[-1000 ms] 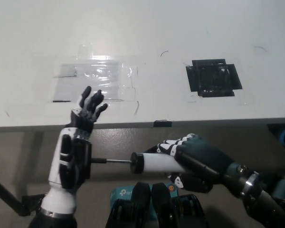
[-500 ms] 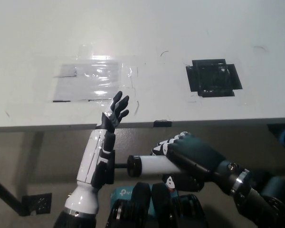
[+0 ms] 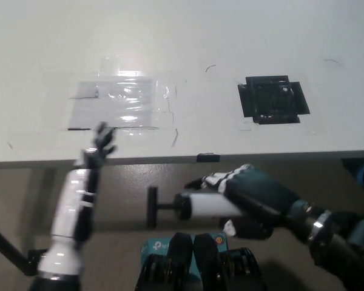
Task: The robot uses right hand to pick up a small white air pumper and uses its left hand to compress it, and then puts it on the desk
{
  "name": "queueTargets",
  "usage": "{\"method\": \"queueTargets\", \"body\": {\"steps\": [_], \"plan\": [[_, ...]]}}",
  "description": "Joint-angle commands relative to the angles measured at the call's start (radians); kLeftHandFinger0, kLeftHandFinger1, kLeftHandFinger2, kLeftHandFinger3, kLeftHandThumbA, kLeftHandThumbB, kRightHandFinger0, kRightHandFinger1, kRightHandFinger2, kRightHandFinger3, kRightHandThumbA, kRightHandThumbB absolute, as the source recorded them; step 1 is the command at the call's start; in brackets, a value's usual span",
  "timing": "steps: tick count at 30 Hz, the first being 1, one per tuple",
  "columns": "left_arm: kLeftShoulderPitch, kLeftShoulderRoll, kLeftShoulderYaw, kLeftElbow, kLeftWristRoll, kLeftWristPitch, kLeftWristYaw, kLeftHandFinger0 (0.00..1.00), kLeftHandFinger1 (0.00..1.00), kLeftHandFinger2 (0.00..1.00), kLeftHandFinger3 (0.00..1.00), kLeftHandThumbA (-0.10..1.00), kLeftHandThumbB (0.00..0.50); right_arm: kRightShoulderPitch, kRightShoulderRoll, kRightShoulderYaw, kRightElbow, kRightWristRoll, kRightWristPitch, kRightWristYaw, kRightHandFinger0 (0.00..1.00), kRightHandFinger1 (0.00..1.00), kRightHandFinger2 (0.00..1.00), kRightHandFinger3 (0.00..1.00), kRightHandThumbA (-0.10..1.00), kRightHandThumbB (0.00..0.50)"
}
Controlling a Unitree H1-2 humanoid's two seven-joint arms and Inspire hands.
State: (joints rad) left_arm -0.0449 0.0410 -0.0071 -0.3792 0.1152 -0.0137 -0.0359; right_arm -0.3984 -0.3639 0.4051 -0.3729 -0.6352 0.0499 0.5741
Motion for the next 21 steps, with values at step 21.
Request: {"method": "queueTargets", "body": {"steps": [21], "plan": [[0.150,0.023,0.014,0.059,-0.087,-0.092,-0.029,1.00,1.00,1.00,1.00,1.00,0.173,-0.482,-0.051,-0.163,0.745,-0.026,-0.066,-0.232,0.00,0.36,0.72,0.87,-0.10,0.162]]}}
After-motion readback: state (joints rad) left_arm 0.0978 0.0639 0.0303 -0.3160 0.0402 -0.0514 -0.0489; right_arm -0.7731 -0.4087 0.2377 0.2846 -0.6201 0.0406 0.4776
